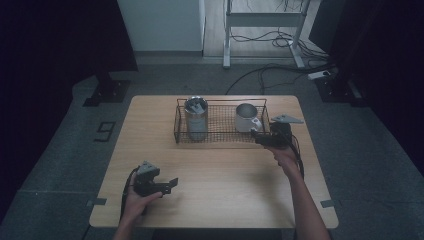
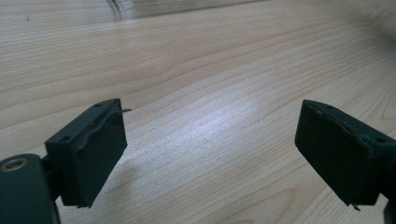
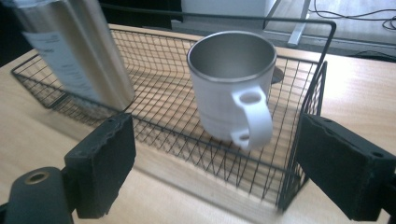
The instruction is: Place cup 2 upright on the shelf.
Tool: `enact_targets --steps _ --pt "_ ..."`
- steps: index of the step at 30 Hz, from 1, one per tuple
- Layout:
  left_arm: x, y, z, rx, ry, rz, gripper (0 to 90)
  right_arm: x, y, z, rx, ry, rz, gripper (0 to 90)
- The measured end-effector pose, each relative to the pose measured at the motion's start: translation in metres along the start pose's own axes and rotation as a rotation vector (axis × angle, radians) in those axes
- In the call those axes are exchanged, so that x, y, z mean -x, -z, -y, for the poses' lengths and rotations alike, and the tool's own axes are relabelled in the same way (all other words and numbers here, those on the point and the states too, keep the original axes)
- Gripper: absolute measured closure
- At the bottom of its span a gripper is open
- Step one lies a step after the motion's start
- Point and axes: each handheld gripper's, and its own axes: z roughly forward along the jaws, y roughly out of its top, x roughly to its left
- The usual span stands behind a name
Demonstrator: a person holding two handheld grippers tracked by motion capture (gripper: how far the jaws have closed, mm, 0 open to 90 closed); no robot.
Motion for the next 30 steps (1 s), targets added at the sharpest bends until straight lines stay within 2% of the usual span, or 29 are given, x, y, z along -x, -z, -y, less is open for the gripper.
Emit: enact_targets --steps 13,20,21,30 --pt "0.002 -0.002 0.001 -0.011 -0.002 -0.005 9.2 0.000 0.031 0.045 0.001 0.000 0.000 12.9" --pt "0.004 -0.004 0.002 -0.018 -0.010 -0.005 9.1 0.000 0.041 0.065 -0.003 -0.008 -0.002 13.0" --pt "0.004 -0.004 0.002 -0.019 -0.010 -0.008 9.1 0.000 0.045 0.074 -0.006 -0.014 -0.004 13.1" --pt "0.004 -0.005 0.003 -0.024 -0.012 -0.012 9.1 0.000 0.053 0.103 -0.037 -0.028 -0.016 13.3"
